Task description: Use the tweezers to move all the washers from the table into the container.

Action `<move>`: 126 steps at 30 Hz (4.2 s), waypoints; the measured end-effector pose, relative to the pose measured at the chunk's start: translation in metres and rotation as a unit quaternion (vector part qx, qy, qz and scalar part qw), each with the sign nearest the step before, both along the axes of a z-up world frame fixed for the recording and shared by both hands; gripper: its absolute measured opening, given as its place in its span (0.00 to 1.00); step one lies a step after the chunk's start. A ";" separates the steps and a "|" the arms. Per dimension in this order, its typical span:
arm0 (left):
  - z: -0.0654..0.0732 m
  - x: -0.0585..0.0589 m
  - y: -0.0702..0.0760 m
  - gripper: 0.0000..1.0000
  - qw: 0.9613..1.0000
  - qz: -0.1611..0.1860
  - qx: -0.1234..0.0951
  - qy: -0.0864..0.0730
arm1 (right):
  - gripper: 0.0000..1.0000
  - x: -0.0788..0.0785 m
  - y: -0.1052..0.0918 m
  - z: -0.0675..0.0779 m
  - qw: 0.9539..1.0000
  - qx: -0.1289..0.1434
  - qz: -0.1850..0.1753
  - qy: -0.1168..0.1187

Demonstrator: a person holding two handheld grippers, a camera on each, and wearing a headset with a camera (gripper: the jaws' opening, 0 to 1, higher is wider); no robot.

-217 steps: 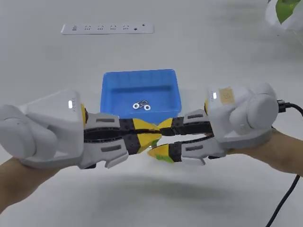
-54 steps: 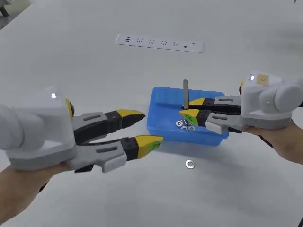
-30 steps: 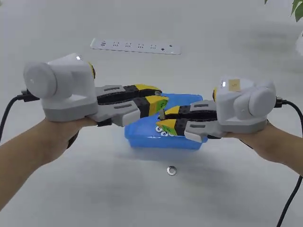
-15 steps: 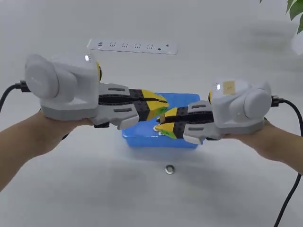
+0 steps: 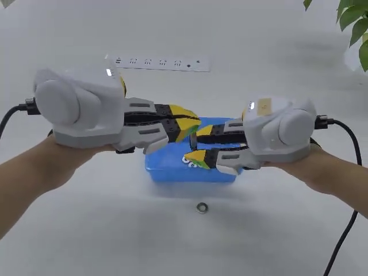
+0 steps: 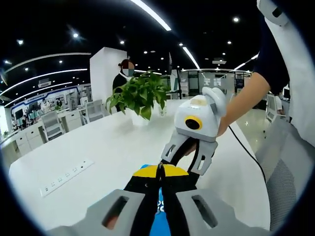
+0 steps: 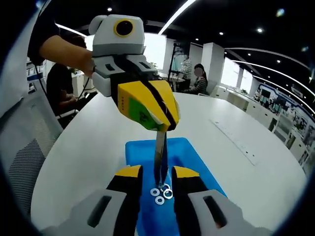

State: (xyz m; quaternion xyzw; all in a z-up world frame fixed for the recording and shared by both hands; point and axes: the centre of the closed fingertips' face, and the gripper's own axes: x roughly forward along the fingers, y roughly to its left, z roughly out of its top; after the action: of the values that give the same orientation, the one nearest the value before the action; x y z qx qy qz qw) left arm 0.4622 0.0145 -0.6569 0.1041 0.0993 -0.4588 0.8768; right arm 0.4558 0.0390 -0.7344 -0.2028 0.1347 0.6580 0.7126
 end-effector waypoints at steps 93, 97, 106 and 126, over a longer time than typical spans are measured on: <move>-0.036 -0.091 -0.040 0.04 0.997 -0.067 0.028 0.026 | 0.67 -0.095 -0.053 -0.026 0.998 -0.034 0.028 0.045; -0.036 -0.089 -0.043 0.04 0.997 -0.066 0.029 0.028 | 0.51 -0.090 -0.044 -0.028 0.996 -0.044 0.062 0.037; -0.034 -0.089 -0.050 0.04 0.997 -0.065 0.025 0.033 | 0.21 -0.091 -0.036 -0.034 0.991 -0.067 0.113 0.034; -0.036 -0.093 -0.054 0.04 0.997 -0.068 0.026 0.032 | 0.11 -0.093 -0.040 -0.038 0.986 -0.094 0.138 -0.016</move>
State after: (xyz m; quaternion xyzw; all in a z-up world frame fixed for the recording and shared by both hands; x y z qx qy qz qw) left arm 0.3695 -0.0392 -0.6926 0.1185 0.1322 -0.5175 0.8371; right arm 0.3629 -0.0009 -0.7723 -0.2966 0.1552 0.7312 0.5944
